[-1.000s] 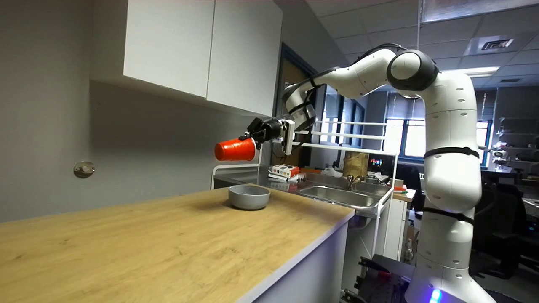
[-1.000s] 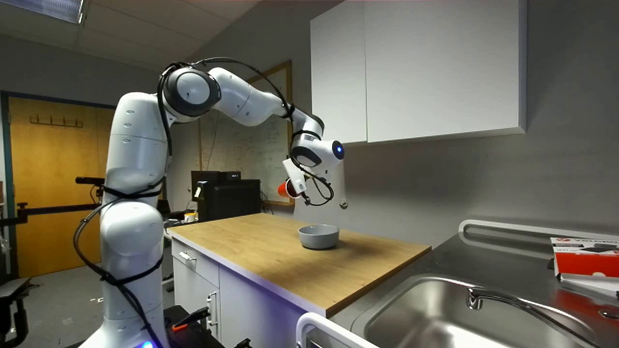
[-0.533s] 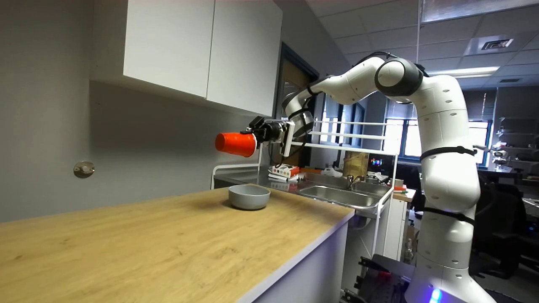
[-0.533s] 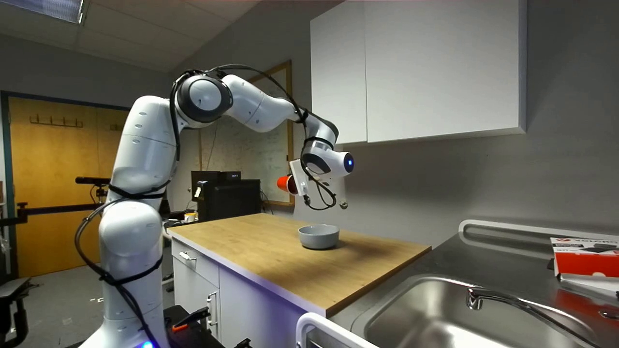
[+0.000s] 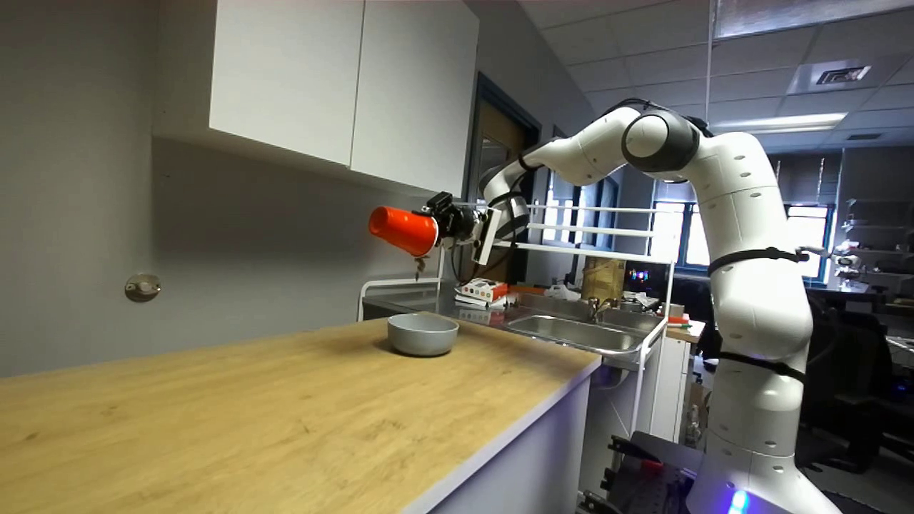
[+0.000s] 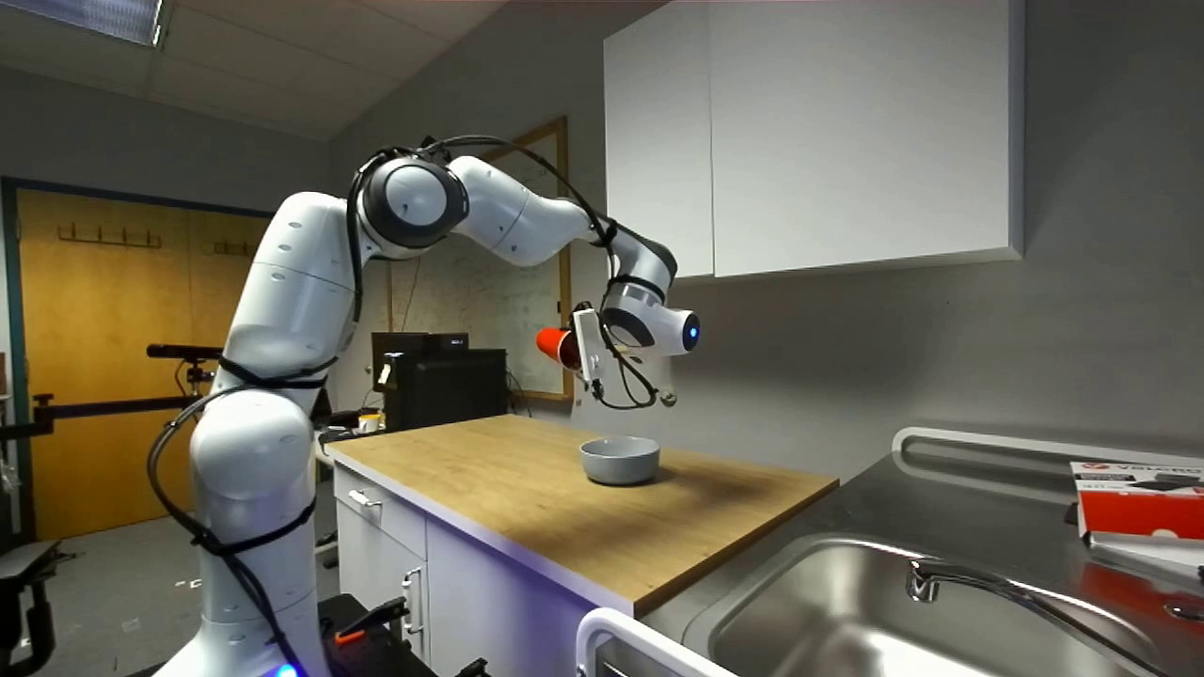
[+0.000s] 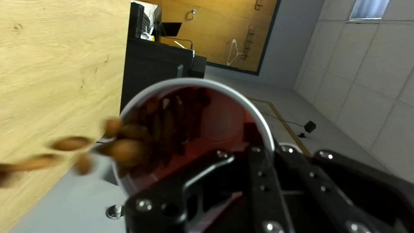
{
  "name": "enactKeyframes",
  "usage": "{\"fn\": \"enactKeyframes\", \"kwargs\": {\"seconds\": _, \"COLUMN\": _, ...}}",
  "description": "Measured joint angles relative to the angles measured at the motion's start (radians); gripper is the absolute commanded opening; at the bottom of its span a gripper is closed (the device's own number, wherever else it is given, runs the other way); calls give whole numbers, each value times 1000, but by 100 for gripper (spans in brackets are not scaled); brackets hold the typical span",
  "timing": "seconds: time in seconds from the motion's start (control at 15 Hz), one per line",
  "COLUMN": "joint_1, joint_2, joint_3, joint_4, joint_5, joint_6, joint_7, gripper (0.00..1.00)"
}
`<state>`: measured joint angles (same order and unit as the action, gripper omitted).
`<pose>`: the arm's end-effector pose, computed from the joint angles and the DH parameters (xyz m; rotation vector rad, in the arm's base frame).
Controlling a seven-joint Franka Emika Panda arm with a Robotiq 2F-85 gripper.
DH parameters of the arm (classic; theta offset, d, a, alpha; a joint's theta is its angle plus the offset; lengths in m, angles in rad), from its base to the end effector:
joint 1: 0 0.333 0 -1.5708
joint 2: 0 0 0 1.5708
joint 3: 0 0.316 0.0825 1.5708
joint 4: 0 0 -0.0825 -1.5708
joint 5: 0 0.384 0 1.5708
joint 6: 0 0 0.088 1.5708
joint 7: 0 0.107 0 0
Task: Pour the contents of the orange cup into the grey bowl
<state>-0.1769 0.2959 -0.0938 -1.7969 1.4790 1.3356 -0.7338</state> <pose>0.6044 -0.0332 0.4484 -1.5547 -0.1424 -0.1718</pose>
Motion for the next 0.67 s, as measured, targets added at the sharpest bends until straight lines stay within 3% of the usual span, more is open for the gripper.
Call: {"fn": "enactKeyframes", "kwargs": {"seconds": 0.67, "joint_1": -1, "joint_2": 25, "joint_3": -3, "joint_4": 11, "joint_5": 83, "joint_6": -53, "joint_7": 32, "gripper": 1}}
